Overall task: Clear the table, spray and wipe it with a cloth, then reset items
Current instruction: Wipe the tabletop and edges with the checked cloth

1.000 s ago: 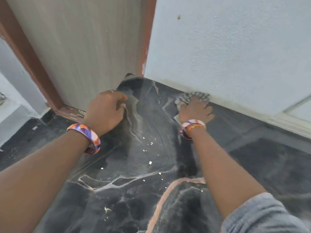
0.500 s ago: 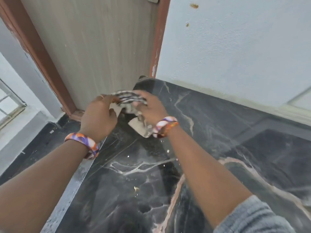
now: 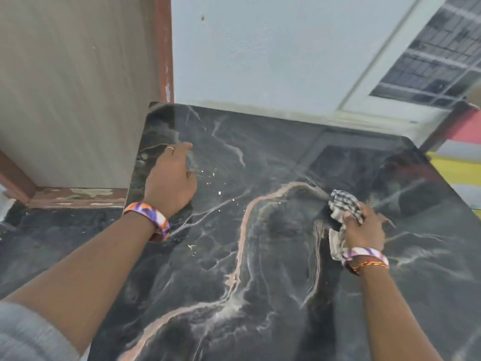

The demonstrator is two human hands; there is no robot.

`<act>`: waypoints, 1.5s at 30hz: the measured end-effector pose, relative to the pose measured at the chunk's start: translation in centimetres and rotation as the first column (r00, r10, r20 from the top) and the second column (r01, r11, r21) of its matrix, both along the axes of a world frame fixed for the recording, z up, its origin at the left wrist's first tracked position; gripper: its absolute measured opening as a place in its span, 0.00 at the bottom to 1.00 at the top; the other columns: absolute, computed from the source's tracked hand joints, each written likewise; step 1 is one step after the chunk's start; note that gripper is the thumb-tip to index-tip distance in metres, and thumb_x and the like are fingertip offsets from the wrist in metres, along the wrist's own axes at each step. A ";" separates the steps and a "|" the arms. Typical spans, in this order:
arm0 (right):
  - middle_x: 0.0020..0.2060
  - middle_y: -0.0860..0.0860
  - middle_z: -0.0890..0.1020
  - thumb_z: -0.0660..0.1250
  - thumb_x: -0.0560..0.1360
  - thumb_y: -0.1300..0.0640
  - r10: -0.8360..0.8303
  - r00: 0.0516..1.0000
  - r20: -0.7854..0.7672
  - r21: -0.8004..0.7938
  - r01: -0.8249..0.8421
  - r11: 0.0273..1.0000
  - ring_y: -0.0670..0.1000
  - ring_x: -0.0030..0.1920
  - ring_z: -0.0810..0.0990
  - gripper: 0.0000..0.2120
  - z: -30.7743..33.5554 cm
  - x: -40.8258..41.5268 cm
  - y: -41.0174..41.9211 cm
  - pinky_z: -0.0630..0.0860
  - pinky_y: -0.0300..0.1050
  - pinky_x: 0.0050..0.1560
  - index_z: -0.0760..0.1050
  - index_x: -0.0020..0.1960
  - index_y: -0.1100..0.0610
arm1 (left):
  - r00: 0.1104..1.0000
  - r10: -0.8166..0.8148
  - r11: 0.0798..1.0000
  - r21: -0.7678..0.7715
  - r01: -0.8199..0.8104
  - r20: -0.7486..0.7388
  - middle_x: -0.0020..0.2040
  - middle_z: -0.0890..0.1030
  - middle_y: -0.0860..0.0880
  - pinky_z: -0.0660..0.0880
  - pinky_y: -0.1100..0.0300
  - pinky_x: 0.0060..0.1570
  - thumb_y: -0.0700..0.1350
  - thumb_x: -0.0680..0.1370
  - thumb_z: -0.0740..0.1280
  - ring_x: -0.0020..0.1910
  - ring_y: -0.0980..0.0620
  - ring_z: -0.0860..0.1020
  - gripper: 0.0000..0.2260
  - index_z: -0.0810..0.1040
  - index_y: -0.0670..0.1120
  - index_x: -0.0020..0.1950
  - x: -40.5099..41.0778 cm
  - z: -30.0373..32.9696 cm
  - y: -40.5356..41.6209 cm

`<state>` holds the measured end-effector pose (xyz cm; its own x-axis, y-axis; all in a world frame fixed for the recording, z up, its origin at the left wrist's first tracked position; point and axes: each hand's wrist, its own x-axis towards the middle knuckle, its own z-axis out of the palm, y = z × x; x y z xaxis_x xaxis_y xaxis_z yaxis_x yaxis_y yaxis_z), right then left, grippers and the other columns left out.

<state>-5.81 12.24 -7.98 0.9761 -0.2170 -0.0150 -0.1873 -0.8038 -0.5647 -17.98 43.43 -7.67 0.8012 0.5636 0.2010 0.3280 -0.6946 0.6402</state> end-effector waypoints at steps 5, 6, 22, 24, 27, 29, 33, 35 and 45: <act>0.66 0.63 0.70 0.59 0.78 0.56 0.039 0.998 -0.045 -0.301 -0.051 0.952 0.65 0.65 0.66 0.21 -1.3 -1.3 4.8 0.63 0.58 0.63 0.64 0.71 0.51 | 0.999 0.026 0.999 0.039 -0.024 -0.047 0.63 0.73 0.39 0.71 0.47 0.62 0.36 0.73 0.63 0.61 0.39 0.73 0.21 0.70 0.42 0.66 -2.7 -0.2 1.1; 0.67 0.62 0.69 0.59 0.78 0.55 0.083 0.995 -0.048 -0.317 -0.094 0.944 0.65 0.64 0.66 0.21 -1.5 -1.6 6.5 0.63 0.57 0.62 0.63 0.71 0.51 | 0.997 0.048 0.998 0.049 -0.045 -0.062 0.63 0.73 0.38 0.70 0.47 0.62 0.36 0.73 0.63 0.61 0.38 0.73 0.20 0.71 0.41 0.65 -3.5 -0.4 1.6; 0.61 0.55 0.78 0.61 0.73 0.49 0.888 0.437 0.143 0.272 -0.880 0.389 0.59 0.60 0.73 0.21 -2.4 -17.3 28.9 0.67 0.56 0.63 0.71 0.66 0.47 | 0.826 0.467 0.710 -0.422 -0.564 -0.318 0.54 0.78 0.31 0.70 0.51 0.48 0.38 0.72 0.63 0.54 0.34 0.76 0.14 0.76 0.33 0.55 -12.8 -4.3 7.1; 0.57 0.56 0.81 0.60 0.70 0.44 0.828 0.496 0.260 0.455 -0.820 0.348 0.56 0.57 0.79 0.25 -1.3 -16.3 27.6 0.73 0.57 0.59 0.74 0.64 0.53 | 0.818 0.485 0.667 -0.474 -0.575 -0.310 0.53 0.79 0.31 0.72 0.50 0.47 0.42 0.69 0.64 0.54 0.33 0.76 0.17 0.77 0.34 0.54 -13.2 -4.4 7.8; 0.56 0.56 0.81 0.62 0.72 0.48 0.682 0.637 0.359 0.451 -0.758 0.471 0.53 0.54 0.81 0.21 -0.1 -12.1 25.1 0.76 0.54 0.57 0.75 0.62 0.56 | 0.833 0.459 0.625 -0.554 -0.550 -0.309 0.53 0.80 0.32 0.76 0.42 0.54 0.41 0.68 0.64 0.54 0.33 0.78 0.16 0.77 0.35 0.53 -13.1 -5.2 8.7; 0.58 0.55 0.81 0.63 0.75 0.55 0.515 0.788 0.338 0.282 -0.607 0.743 0.55 0.55 0.80 0.17 -0.2 -7.4 23.0 0.74 0.51 0.57 0.74 0.64 0.52 | 0.867 0.378 0.628 -0.598 -0.497 -0.324 0.49 0.81 0.35 0.77 0.48 0.49 0.43 0.68 0.65 0.49 0.38 0.80 0.09 0.78 0.40 0.44 -12.8 -5.1 8.3; 0.65 0.58 0.74 0.58 0.77 0.56 0.274 0.957 0.095 -0.070 -0.268 0.961 0.63 0.64 0.71 0.22 -1.6 -1.4 20.3 0.66 0.57 0.65 0.67 0.70 0.46 | 0.936 0.174 0.652 -0.677 -0.341 -0.305 0.43 0.79 0.42 0.69 0.60 0.34 0.41 0.76 0.64 0.38 0.47 0.75 0.04 0.77 0.42 0.43 -12.3 -4.4 6.9; 0.68 0.60 0.69 0.57 0.78 0.54 0.301 0.954 -0.011 -0.224 -0.296 0.929 0.64 0.67 0.65 0.22 -2.3 -1.2 21.2 0.60 0.57 0.67 0.63 0.71 0.47 | 0.950 0.138 0.657 -0.692 -0.299 -0.280 0.42 0.79 0.46 0.69 0.60 0.34 0.42 0.78 0.61 0.35 0.52 0.75 0.05 0.76 0.43 0.47 -12.2 -4.4 6.6; 0.69 0.53 0.69 0.59 0.76 0.59 0.938 0.348 -0.003 -0.284 -0.899 0.333 0.58 0.62 0.66 0.24 -2.5 -12.9 29.1 0.62 0.53 0.60 0.65 0.69 0.42 | 0.903 0.281 0.572 -0.699 -0.430 -0.326 0.35 0.78 0.48 0.69 0.64 0.32 0.34 0.78 0.55 0.31 0.53 0.75 0.14 0.73 0.45 0.37 -14.4 -6.0 8.4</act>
<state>-18.69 41.31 -10.44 0.5384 0.8415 0.0442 0.8074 -0.5001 -0.3130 -32.36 51.84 -13.64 0.4794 0.7020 -0.5267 0.5883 0.1883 0.7864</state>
